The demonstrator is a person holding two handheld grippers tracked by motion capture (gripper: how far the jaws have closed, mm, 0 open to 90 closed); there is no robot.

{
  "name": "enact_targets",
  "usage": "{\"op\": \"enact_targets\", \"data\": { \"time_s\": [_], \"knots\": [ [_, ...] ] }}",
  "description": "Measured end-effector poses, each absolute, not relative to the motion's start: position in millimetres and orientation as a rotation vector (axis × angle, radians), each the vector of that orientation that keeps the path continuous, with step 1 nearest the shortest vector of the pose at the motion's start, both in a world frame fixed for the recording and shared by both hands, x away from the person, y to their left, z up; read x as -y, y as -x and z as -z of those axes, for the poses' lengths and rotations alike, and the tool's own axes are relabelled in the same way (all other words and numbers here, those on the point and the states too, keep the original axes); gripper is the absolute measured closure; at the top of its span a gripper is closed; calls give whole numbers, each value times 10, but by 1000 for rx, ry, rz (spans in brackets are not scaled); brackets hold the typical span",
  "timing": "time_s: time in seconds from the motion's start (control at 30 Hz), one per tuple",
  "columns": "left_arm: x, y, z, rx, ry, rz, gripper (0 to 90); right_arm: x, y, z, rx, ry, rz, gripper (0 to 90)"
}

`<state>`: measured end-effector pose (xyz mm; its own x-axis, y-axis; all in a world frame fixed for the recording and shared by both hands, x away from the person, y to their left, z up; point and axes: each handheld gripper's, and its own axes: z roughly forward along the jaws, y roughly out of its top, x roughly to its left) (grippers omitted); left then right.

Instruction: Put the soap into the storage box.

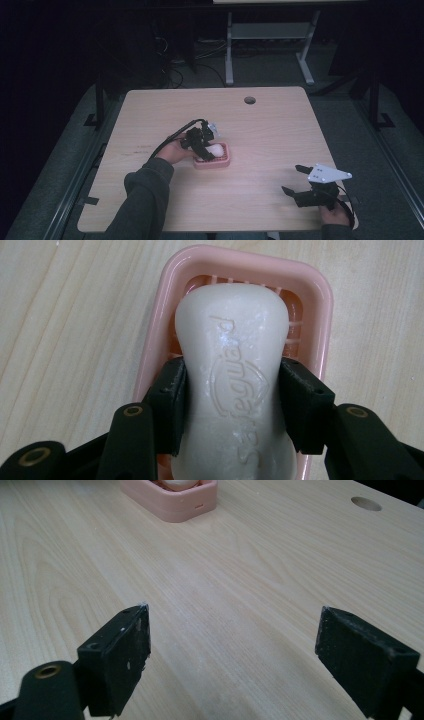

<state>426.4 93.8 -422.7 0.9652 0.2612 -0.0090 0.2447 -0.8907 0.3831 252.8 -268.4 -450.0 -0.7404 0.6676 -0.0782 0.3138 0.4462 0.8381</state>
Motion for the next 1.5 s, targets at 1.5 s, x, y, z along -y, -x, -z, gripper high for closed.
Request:
{"op": "enact_targets", "data": {
  "time_s": [1.5],
  "knots": [
    [-984,-4204,4084,-366,-2696,-103,436,2660,-2549,4506,-2317,-813,-1199,137]
  ]
}}
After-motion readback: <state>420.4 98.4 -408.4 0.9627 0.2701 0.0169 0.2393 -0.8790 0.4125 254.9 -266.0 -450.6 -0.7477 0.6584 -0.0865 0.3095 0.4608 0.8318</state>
